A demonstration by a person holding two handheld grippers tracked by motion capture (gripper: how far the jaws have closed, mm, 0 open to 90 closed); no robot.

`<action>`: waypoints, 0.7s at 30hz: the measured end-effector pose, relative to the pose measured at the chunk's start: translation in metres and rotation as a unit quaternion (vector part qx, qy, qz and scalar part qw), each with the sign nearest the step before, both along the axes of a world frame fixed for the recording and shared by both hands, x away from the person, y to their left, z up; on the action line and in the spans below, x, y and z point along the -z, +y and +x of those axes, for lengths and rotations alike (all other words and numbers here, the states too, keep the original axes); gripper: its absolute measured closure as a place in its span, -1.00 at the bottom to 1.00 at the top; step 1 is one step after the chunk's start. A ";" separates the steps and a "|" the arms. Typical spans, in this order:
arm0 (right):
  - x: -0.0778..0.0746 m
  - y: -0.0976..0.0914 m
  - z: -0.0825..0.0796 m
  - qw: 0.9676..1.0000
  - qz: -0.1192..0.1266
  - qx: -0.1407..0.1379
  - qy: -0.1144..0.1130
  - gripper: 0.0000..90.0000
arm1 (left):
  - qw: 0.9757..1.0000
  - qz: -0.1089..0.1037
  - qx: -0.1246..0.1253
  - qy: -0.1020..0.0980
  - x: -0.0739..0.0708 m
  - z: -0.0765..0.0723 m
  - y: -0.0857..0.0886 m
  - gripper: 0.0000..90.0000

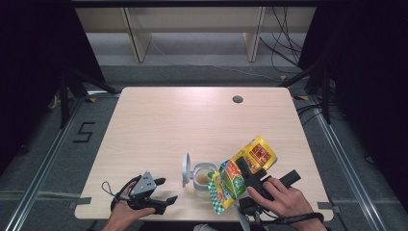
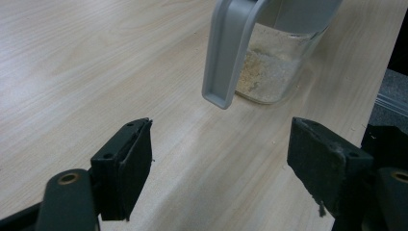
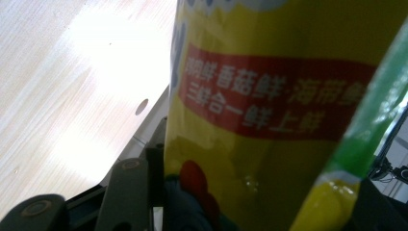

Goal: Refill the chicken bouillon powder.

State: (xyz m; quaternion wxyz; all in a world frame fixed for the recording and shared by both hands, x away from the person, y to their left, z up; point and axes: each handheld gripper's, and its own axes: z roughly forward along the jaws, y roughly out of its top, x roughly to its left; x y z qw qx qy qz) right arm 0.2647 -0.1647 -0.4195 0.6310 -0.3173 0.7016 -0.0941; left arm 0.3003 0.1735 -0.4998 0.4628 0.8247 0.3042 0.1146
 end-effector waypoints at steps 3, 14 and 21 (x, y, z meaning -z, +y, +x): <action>0.000 0.000 0.000 1.000 -0.001 0.000 0.000 0.14 | 1.000 0.000 0.000 0.000 0.000 0.000 0.000 -0.48; -0.001 0.000 -0.001 1.000 -0.002 0.000 -0.002 0.14 | 1.000 0.010 0.003 -0.003 0.000 0.001 0.001 -0.48; -0.002 0.000 -0.001 1.000 -0.006 0.001 0.002 0.14 | 1.000 -0.009 0.000 -0.001 0.001 0.000 -0.001 -0.48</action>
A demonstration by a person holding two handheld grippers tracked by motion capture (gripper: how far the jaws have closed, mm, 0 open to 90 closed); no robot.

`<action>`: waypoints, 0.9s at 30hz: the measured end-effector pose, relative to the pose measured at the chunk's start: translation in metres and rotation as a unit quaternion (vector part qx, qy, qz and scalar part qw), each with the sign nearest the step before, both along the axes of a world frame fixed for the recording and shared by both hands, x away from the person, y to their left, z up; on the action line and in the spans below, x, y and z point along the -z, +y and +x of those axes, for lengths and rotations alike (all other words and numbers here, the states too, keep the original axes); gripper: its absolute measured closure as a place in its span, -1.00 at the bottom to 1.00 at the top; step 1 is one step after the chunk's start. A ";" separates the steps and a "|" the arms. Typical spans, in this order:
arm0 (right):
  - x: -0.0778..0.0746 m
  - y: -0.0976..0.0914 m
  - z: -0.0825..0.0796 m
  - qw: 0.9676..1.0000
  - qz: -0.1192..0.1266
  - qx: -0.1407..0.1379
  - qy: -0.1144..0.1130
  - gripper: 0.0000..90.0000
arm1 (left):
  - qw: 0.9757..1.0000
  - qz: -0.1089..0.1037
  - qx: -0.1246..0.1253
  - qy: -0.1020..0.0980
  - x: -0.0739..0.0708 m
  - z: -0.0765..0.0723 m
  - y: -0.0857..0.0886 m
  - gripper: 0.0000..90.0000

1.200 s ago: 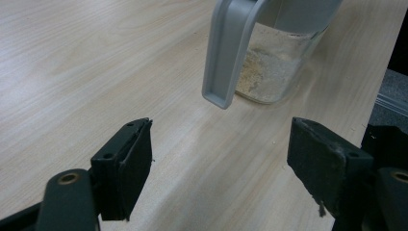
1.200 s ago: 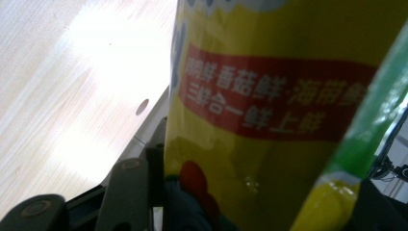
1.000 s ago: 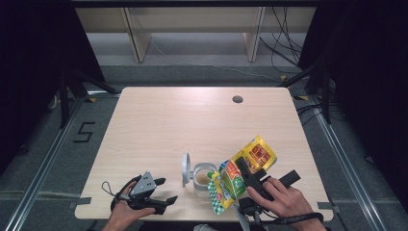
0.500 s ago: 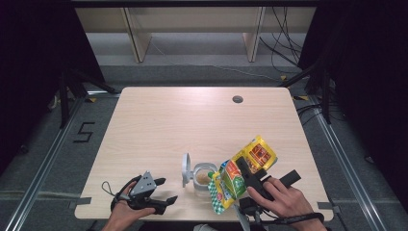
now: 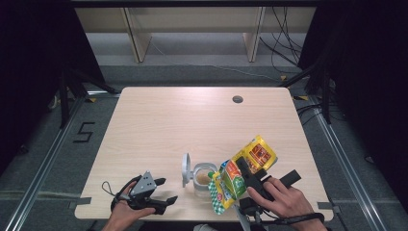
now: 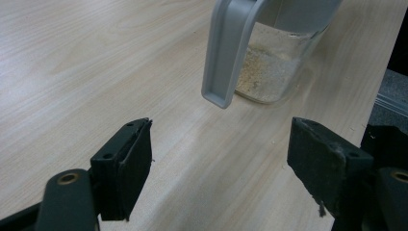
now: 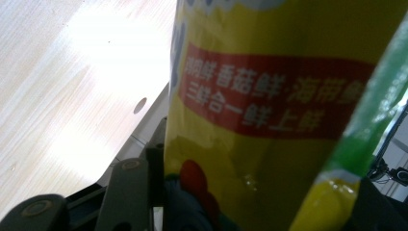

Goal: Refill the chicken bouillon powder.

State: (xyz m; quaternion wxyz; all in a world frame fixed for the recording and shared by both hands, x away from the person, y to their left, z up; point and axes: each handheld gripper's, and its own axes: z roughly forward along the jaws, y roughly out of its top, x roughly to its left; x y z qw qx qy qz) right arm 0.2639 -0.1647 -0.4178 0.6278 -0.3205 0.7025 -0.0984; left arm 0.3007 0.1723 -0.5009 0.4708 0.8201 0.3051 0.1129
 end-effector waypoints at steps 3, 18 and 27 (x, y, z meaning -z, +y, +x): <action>0.000 0.000 0.000 1.000 0.001 0.000 -0.001 0.14 | 1.000 -0.001 -0.001 0.001 0.000 0.000 0.000 -0.48; -0.001 0.000 -0.002 1.000 -0.003 -0.002 -0.007 0.16 | 1.000 0.002 -0.001 0.003 -0.001 0.000 0.000 -0.48; -0.001 -0.001 -0.001 1.000 0.000 -0.004 -0.007 0.16 | 1.000 0.003 0.000 0.002 -0.001 0.000 0.001 -0.48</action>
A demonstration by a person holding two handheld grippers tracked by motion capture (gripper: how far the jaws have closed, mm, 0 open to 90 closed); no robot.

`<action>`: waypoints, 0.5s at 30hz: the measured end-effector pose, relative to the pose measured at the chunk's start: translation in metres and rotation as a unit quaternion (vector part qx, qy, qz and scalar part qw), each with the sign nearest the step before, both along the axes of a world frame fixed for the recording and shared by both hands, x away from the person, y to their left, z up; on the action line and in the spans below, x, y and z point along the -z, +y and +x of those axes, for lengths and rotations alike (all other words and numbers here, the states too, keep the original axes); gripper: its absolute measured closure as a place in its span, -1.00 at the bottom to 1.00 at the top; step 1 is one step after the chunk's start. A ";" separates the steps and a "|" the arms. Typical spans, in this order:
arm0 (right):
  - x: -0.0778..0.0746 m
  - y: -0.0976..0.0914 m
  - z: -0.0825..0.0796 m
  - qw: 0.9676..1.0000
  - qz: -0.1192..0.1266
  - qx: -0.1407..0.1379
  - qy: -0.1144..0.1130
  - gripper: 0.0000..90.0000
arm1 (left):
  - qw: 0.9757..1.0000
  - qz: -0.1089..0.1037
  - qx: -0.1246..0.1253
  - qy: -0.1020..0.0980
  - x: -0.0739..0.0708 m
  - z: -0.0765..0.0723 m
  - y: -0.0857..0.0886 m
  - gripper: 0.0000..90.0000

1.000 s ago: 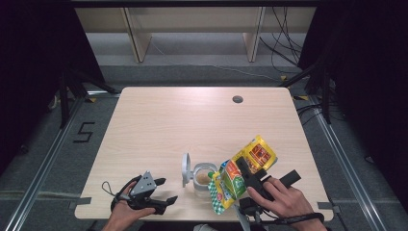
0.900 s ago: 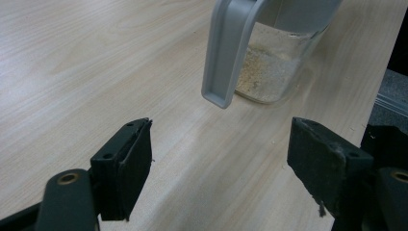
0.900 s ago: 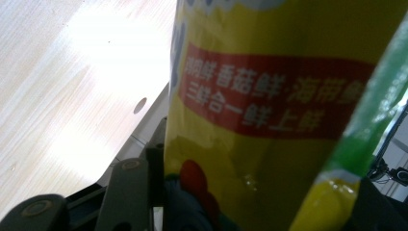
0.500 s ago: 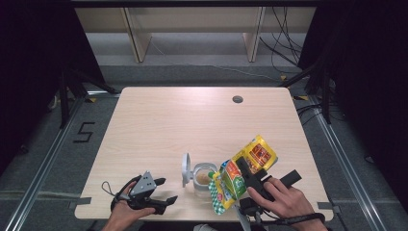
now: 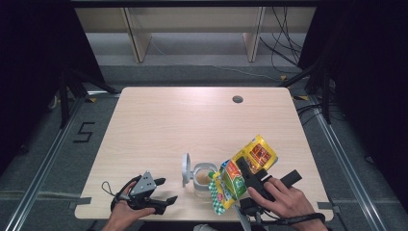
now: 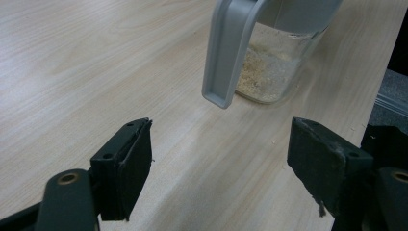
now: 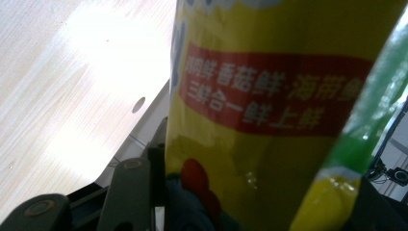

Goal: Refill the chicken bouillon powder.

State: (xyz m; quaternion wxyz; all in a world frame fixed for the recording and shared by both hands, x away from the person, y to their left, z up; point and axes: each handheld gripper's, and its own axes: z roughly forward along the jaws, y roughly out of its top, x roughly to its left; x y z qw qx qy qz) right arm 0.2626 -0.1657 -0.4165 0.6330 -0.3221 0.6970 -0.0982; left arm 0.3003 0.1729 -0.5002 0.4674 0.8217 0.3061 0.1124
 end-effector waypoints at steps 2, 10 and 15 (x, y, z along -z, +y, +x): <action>0.000 0.000 0.000 1.000 0.000 0.000 0.000 0.16 | 1.000 0.013 0.001 -0.002 0.000 0.001 0.002 -0.48; -0.001 0.000 0.000 1.000 -0.001 0.001 0.005 0.16 | 1.000 0.007 0.000 -0.001 0.000 0.000 0.001 -0.48; -0.001 0.000 0.000 1.000 -0.002 0.001 0.005 0.16 | 1.000 0.006 0.001 -0.001 0.000 0.000 0.001 -0.48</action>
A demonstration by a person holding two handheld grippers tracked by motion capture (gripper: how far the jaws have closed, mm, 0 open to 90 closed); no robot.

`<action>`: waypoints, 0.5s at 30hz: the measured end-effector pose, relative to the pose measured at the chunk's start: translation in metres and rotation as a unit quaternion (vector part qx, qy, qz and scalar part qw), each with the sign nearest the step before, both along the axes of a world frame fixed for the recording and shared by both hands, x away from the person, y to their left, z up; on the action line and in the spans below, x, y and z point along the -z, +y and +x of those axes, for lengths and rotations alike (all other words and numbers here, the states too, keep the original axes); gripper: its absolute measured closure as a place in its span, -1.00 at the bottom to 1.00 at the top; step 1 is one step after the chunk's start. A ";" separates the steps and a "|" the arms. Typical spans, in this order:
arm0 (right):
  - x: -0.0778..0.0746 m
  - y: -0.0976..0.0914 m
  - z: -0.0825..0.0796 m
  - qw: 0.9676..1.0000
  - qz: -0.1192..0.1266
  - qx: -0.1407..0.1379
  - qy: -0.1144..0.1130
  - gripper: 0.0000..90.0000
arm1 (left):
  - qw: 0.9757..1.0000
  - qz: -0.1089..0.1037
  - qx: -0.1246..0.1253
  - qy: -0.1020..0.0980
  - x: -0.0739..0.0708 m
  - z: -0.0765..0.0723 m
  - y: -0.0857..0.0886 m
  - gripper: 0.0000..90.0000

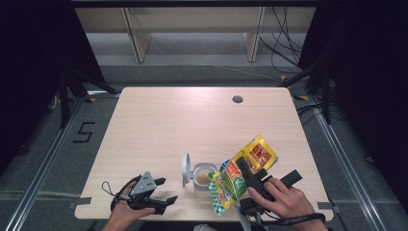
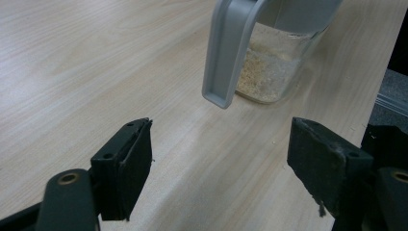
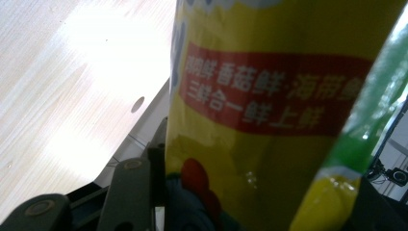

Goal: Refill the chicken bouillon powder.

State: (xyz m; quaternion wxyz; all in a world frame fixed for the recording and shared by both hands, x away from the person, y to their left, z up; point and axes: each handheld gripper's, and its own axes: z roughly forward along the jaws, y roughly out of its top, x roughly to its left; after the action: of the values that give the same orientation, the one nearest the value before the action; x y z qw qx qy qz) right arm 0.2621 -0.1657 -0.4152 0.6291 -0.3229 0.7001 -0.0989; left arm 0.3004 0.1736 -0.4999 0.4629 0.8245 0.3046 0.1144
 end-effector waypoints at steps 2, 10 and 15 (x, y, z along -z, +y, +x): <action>0.000 0.000 0.000 1.000 0.000 0.002 0.000 0.16 | 1.000 0.001 0.000 0.000 0.000 0.000 0.000 -0.48; 0.002 0.000 0.000 1.000 -0.002 -0.001 -0.004 0.16 | 1.000 0.001 0.000 0.000 0.000 0.000 0.000 -0.48; 0.001 0.000 0.000 1.000 -0.002 -0.003 -0.004 0.16 | 1.000 0.000 0.000 0.000 0.000 0.000 0.000 -0.48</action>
State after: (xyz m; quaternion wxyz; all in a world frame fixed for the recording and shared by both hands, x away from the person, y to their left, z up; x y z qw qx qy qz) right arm 0.2624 -0.1660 -0.4166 0.6313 -0.3256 0.6967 -0.1000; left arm 0.3005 0.1737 -0.4998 0.4628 0.8245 0.3048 0.1147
